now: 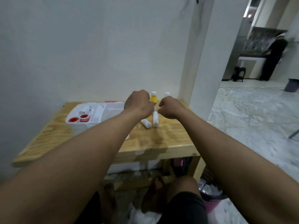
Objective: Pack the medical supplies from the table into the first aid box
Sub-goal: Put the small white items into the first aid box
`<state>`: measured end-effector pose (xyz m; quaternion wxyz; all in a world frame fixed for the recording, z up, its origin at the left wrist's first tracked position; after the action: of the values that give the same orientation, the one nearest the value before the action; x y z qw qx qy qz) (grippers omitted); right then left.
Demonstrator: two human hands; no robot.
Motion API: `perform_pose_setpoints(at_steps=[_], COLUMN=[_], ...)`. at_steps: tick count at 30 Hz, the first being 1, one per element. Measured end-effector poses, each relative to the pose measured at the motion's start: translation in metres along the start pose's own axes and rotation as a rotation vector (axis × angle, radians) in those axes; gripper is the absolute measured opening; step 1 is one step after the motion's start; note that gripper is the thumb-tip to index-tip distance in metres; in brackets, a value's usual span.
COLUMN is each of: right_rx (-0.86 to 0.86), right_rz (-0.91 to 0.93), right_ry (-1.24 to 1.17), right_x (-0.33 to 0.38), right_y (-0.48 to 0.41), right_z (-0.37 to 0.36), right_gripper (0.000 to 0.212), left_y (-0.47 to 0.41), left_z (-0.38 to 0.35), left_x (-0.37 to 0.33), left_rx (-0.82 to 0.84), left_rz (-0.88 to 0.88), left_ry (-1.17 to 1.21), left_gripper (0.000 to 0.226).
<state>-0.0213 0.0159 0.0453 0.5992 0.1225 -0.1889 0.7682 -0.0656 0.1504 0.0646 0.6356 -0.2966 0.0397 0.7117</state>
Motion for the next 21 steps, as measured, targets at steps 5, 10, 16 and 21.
perform_pose_setpoints(at_steps=[5,10,16,21], right_rx=[0.055,0.082,0.167,0.244], right_rz=[0.042,0.071,0.186,0.258], right_ry=[0.006,0.002,0.052,0.066], right_x=[-0.046,-0.048,-0.058,-0.050], right_y=[0.004,0.001,-0.012,-0.021], right_z=[-0.007,-0.012,-0.031,-0.044], right_gripper=[0.040,0.039,0.047,0.056], left_y=[0.022,0.028,0.032,0.021], left_z=[-0.062,-0.078,-0.090,-0.099], left_x=[-0.024,-0.014,-0.006,0.003], left_rx=[0.064,0.059,0.072,0.080], left_rz=[0.041,0.054,0.111,0.147], left_ry=[-0.025,-0.038,-0.122,-0.183], left_gripper=[0.031,0.029,0.038,0.040])
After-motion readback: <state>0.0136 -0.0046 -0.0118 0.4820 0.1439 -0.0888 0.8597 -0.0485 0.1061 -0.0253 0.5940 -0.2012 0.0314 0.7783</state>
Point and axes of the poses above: each hand's wrist, its own y-axis away from the middle knuckle, its own z-axis out of the back of the hand, x = y × z, the point moved 4 cm from there along -y, towards the middle knuckle, and after that the axes turned 4 degrees about z, right-handed, at the moved point
